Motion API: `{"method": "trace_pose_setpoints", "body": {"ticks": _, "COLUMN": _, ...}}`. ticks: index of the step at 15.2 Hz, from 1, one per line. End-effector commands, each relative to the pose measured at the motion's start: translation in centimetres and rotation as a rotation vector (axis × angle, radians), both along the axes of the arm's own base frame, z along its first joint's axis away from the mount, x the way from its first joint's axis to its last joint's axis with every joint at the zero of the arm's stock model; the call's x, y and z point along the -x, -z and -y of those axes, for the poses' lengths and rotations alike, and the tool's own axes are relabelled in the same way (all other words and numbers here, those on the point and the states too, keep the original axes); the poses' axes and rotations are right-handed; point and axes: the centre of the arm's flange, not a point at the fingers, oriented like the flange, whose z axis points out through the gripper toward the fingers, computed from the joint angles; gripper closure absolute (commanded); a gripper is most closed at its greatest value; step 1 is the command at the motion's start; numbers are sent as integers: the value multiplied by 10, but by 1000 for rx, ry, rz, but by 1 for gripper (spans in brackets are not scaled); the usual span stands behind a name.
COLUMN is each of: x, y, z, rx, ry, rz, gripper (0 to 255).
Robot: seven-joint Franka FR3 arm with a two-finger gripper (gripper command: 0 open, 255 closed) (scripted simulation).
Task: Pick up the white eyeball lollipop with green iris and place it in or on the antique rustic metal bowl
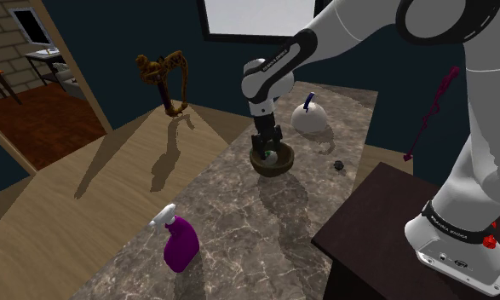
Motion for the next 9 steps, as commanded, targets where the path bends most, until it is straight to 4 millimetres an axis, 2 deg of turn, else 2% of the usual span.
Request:
{"method": "trace_pose_setpoints", "body": {"ticks": 1, "x": 0, "y": 0, "z": 0, "rx": 0, "ry": 0, "rz": 0, "gripper": 0}}
{"method": "trace_pose_setpoints", "body": {"ticks": 3, "x": 0, "y": 0, "z": 0, "rx": 0, "ry": 0, "rz": 0, "gripper": 0}}
{"method": "trace_pose_setpoints", "body": {"ticks": 7, "x": -17, "y": -46, "z": 7, "rx": 0, "ry": 0, "rz": 0, "gripper": 0}}
{"method": "trace_pose_setpoints", "body": {"ticks": 9, "x": -17, "y": -46, "z": 7, "rx": 0, "ry": 0, "rz": 0, "gripper": 0}}
